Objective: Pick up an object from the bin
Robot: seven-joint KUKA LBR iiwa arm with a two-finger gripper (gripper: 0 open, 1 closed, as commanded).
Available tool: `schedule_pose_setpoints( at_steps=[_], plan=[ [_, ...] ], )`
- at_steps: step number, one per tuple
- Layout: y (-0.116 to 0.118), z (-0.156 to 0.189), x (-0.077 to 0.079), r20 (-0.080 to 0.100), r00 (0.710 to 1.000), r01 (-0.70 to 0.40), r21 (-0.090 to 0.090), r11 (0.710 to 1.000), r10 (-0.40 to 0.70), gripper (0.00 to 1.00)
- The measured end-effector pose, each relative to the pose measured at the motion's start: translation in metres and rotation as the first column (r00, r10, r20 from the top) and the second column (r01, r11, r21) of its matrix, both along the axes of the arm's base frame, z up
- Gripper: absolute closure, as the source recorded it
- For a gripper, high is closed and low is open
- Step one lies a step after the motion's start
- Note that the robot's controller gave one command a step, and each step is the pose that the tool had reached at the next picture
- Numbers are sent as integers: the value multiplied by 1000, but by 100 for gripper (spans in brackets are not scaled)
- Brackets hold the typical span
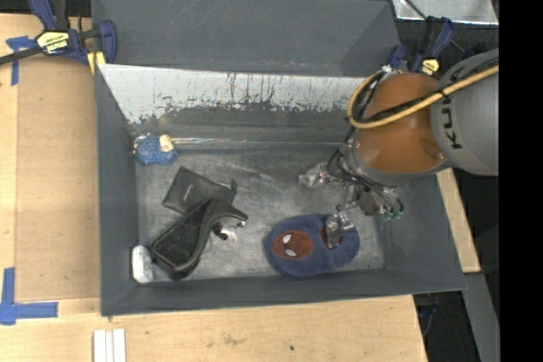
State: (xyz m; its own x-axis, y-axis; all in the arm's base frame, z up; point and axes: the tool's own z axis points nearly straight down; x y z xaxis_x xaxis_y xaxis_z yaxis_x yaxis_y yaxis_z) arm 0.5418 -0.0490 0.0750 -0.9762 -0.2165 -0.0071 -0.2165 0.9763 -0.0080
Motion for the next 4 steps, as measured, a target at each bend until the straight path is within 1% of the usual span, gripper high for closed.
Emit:
schedule_pose_setpoints(
  at_steps=[1,2,3,4],
  plan=[
    [60,27,-25,-5,1000,13,9,1000,-13,0],
    [118,38,-7,-6,875,-484,6,875,484,0],
    [121,0,75,-30,879,-476,8,879,476,0],
    [89,3,55,13,922,-387,7,922,387,0]
  ],
)
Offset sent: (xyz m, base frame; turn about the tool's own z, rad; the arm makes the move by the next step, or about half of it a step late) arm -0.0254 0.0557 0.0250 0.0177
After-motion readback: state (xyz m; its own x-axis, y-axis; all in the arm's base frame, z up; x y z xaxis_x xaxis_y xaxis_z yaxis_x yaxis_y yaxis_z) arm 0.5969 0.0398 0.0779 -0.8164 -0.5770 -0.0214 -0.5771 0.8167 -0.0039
